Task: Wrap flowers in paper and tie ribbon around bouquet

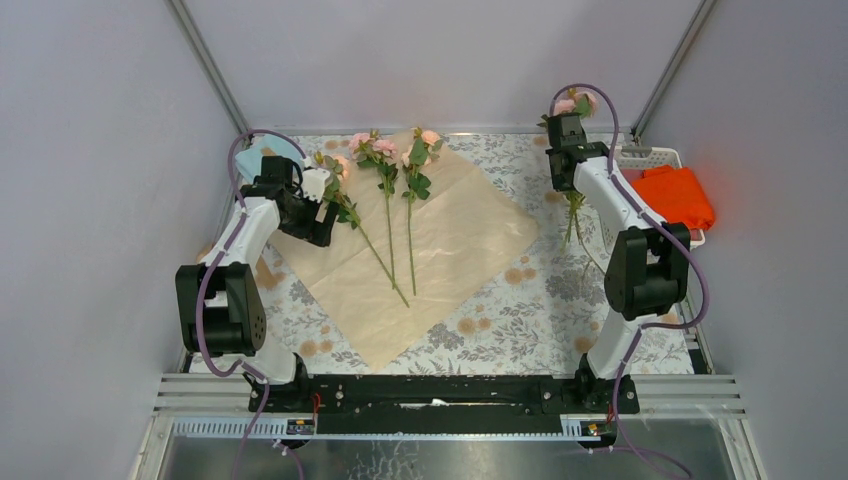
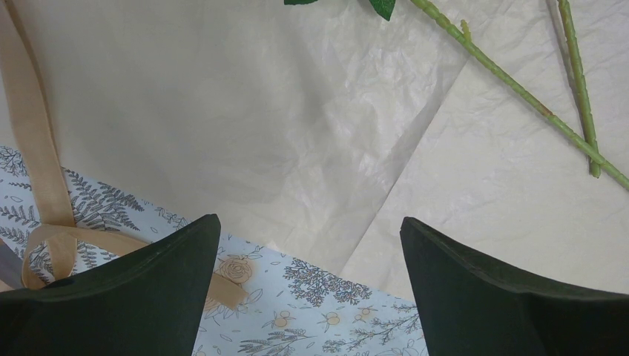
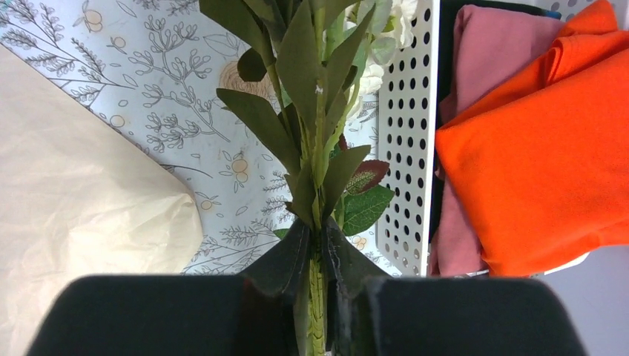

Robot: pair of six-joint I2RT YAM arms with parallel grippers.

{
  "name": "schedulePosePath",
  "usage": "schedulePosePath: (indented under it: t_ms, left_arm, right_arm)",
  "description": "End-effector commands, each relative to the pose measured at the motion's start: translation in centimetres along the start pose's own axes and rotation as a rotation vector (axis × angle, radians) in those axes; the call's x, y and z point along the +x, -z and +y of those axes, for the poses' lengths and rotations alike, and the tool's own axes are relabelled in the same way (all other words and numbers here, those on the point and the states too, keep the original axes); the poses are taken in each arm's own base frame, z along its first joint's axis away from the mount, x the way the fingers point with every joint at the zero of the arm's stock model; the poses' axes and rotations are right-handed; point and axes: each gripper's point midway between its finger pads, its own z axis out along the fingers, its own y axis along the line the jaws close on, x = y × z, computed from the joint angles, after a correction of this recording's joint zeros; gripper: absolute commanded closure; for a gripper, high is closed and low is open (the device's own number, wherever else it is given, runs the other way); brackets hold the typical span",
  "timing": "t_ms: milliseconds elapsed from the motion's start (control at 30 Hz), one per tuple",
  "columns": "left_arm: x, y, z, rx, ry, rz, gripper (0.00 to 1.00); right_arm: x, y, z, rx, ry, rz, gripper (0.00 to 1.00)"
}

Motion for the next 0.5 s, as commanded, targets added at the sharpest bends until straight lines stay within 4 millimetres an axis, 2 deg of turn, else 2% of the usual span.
schedulePosePath:
  t_ms: [0, 100, 200, 333, 467]
  left_arm:
    - [-1.0, 1.0, 0.0, -0.007, -0.006, -0.027, 0.01]
    - [-1.1, 1.1, 0.0, -0.007, -0.007, -0.031, 0.01]
    - [-1.0, 1.0, -0.1, -0.004, -0.005, -0.028, 0.01]
    - [-1.0, 1.1, -0.1, -0.008, -0.008, -0.03, 0.01]
    - [-1.0, 1.1, -0.1, -0.009, -0.01, -0.031, 0.01]
  right_arm:
    - [-1.0, 1.3, -1.3, 0.038, -0.026, -0.061, 0.86]
    - [-1.7, 1.0, 0.0, -0.028, -0.05, -0.116, 0.83]
    - [-1.6, -0.7, 2.3, -0.161, -0.099, -0.168, 0.82]
    - [0.0, -3.3, 4.1, -0.225, -0.177, -0.106, 0.82]
    - [1.5, -4.3, 5.1, -0.251, -0.194, -0.065, 0.85]
